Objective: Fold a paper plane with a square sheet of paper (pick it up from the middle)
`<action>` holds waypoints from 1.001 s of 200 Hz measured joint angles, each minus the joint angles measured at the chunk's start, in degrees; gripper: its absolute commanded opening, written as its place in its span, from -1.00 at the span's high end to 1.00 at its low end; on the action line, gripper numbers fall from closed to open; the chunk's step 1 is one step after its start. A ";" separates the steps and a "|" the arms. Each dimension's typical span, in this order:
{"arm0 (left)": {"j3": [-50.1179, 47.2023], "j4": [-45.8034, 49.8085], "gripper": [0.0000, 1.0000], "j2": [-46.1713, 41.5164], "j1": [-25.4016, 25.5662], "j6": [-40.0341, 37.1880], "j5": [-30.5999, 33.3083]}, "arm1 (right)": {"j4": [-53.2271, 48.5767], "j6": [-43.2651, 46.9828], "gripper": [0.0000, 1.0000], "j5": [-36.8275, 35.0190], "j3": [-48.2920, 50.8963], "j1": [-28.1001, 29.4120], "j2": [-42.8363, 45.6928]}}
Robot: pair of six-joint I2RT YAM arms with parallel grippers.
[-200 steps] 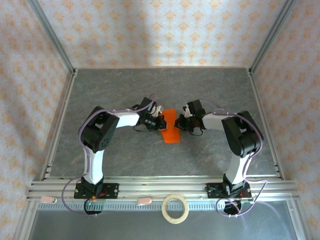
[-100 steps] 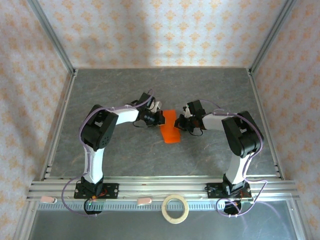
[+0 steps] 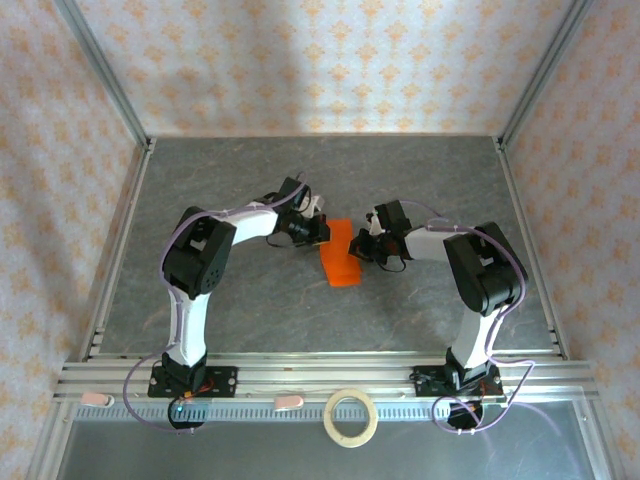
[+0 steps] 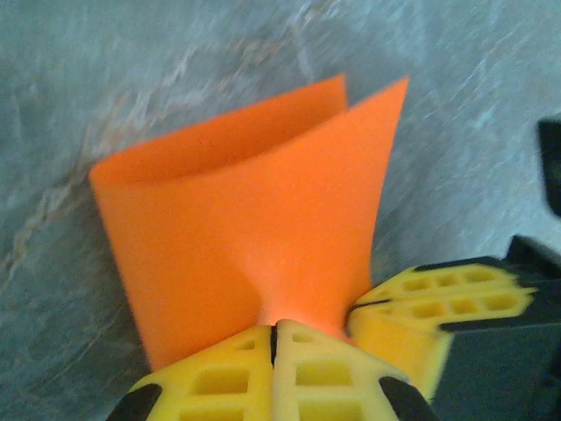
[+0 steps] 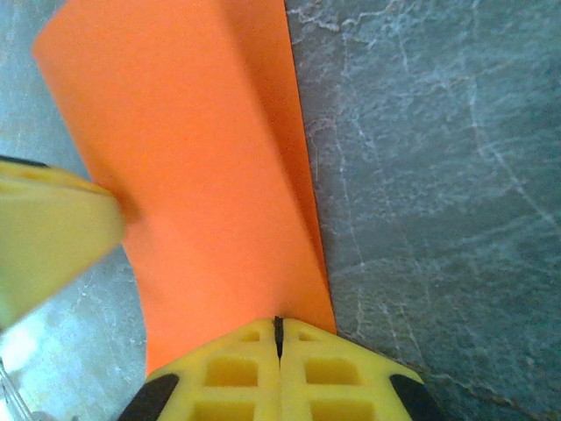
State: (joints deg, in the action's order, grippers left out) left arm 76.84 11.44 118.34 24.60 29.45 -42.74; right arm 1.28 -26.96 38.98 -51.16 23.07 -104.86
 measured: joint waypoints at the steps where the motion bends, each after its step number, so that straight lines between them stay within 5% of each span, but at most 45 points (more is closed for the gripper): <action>1: 0.09 0.02 1.00 0.02 -0.02 0.00 -0.02 | 0.00 0.00 1.00 0.00 0.00 0.00 0.00; 127: 2.62 -0.66 1.00 5.29 -4.02 -0.96 -3.52 | 0.11 0.00 1.00 -0.04 0.11 -0.02 0.00; 200: 5.51 0.42 1.00 6.12 -5.64 1.36 1.31 | 0.52 0.00 1.00 -0.02 0.22 0.00 -0.02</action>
State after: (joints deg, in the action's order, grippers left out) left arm 82.35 11.86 124.46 18.96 30.81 -41.43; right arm 1.80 -26.96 38.96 -50.94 23.07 -104.88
